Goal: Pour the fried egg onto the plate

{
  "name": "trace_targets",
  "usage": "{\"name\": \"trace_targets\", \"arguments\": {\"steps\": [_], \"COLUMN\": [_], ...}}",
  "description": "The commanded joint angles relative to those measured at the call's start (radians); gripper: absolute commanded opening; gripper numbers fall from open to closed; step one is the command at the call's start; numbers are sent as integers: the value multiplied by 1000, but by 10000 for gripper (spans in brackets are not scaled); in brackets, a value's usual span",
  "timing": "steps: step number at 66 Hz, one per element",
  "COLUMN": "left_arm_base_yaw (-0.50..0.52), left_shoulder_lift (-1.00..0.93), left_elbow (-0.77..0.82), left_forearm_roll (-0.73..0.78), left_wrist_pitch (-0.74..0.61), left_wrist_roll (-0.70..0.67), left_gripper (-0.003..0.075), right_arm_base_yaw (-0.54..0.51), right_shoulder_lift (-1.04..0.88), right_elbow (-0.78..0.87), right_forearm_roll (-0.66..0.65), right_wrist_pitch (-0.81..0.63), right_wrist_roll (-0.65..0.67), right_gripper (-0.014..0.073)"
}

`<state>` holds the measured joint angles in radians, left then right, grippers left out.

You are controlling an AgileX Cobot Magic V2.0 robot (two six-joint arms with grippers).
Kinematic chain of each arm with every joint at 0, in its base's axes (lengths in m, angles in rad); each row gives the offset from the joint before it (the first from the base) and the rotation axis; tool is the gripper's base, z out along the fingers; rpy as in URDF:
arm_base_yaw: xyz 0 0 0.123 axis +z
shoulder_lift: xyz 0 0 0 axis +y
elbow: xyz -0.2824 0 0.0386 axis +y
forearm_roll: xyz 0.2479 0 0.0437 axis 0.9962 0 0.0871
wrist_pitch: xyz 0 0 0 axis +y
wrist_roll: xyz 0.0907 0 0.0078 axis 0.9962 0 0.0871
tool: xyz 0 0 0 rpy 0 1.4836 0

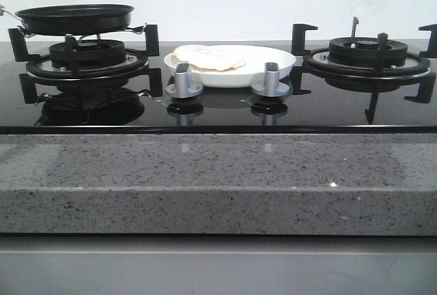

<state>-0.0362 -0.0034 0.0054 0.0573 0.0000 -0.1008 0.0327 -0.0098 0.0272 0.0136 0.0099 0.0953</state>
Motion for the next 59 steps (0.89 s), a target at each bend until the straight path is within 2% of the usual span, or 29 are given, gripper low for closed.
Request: {"name": "trace_targets", "arguments": {"steps": [1,59], "left_arm_base_yaw": [2,2], "left_shoulder_lift": [-14,-14], "left_elbow": [6,6], "left_forearm_roll": [-4,-4], "left_wrist_pitch": [-84,-84], "left_wrist_roll": [-9,-9], "left_gripper": [-20,-20], "right_arm_base_yaw": [-7,-7], "right_shoulder_lift": [-22,-19], "right_elbow": [-8,-8], "right_forearm_roll": [-21,-53], "right_wrist_pitch": [-89,-89], "right_wrist_roll": [48,50], "right_gripper": [-68,-68]}}
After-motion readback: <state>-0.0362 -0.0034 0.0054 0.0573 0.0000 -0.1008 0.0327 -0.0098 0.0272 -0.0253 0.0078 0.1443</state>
